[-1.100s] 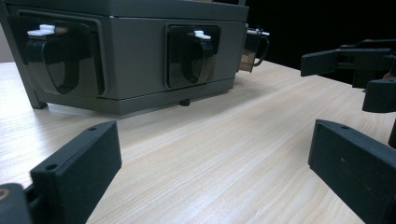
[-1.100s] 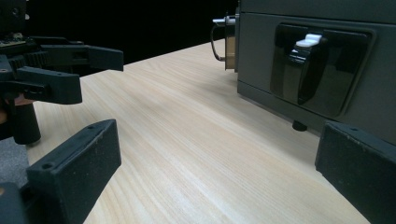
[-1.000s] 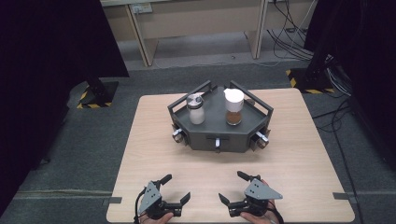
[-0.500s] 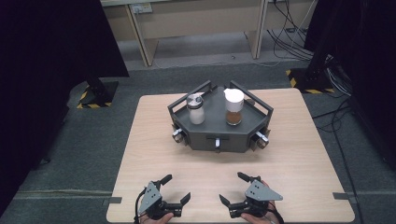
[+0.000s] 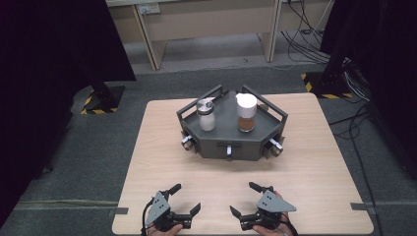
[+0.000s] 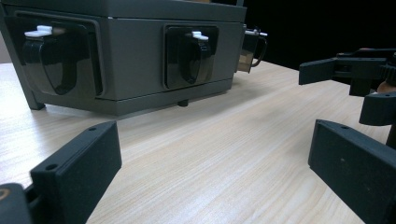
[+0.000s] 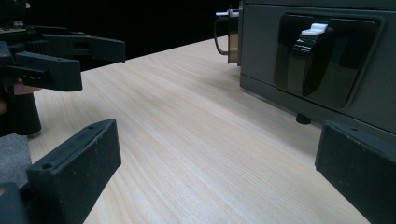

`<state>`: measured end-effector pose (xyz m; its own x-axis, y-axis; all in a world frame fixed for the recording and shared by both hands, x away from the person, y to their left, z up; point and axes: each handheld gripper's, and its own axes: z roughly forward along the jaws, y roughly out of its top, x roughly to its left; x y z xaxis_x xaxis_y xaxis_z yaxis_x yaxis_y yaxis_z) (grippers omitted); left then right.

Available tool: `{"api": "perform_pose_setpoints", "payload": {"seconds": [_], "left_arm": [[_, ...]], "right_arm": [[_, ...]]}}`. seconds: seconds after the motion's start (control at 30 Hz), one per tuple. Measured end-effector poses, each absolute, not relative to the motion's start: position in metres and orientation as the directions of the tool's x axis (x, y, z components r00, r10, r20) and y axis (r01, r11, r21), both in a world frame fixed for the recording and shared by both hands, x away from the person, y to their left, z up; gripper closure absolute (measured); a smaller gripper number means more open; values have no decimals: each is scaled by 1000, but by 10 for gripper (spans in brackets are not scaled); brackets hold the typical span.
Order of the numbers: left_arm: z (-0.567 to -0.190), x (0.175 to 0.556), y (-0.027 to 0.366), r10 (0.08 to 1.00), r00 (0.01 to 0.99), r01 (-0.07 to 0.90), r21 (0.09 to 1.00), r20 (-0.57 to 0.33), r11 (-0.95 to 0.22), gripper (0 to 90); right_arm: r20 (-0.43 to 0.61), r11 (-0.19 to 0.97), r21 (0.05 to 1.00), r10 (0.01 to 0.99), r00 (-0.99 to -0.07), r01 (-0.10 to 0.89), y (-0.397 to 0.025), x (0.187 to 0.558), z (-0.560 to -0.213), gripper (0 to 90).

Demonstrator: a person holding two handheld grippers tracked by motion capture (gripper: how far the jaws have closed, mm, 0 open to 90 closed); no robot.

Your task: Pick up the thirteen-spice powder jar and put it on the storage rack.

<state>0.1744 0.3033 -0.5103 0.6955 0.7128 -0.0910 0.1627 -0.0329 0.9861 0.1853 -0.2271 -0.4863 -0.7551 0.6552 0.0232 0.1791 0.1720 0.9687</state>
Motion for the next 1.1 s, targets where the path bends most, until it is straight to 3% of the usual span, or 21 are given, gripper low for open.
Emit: {"api": "perform_pose_setpoints", "payload": {"seconds": [1.1], "left_arm": [[-510, 174, 303, 712, 697, 159, 987, -88, -33, 19]], "right_arm": [[26, 157, 972, 667, -745, 175, -230, 184, -486, 4]]}}
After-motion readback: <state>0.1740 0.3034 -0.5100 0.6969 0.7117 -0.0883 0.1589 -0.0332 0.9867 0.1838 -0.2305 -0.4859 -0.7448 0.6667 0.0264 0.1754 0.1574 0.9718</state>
